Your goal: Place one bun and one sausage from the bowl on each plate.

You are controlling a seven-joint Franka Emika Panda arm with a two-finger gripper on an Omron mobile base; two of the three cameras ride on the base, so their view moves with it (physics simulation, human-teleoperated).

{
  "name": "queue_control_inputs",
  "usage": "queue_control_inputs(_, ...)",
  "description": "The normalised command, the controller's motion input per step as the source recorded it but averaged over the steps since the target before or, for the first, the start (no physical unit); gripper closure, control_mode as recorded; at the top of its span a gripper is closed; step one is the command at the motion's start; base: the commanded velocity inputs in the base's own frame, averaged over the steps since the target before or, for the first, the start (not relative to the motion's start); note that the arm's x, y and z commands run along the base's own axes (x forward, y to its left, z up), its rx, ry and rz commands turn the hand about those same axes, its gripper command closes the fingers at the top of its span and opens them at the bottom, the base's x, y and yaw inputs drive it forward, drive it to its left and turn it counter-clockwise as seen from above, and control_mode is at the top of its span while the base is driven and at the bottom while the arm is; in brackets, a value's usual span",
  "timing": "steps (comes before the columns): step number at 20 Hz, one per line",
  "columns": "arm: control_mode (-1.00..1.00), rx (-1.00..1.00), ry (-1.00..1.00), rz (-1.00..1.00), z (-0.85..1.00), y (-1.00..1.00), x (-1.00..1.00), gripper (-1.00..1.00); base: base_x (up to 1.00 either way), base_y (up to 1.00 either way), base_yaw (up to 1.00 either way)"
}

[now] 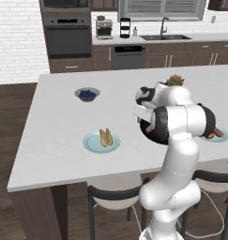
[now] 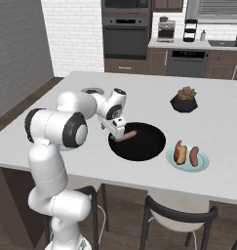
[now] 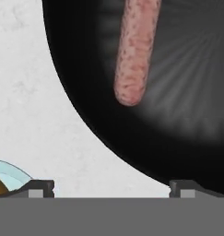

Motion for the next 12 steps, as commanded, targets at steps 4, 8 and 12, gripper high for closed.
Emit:
queue_control_inputs(4,-1.0,0.0,0.07,-0.12,0.0,-0.55,0.26,-1.0,0.0,0.0,0.0)
queue_control_inputs(8,-1.0,0.0,0.03,-0.07,-0.09,-0.49,0.32,-1.0,0.0,0.0,0.0)
queue_control_inputs(12,-1.0,-0.06,0.0,-0.06,-0.48,-0.29,0.23,-1.0,0.0,0.0,0.0)
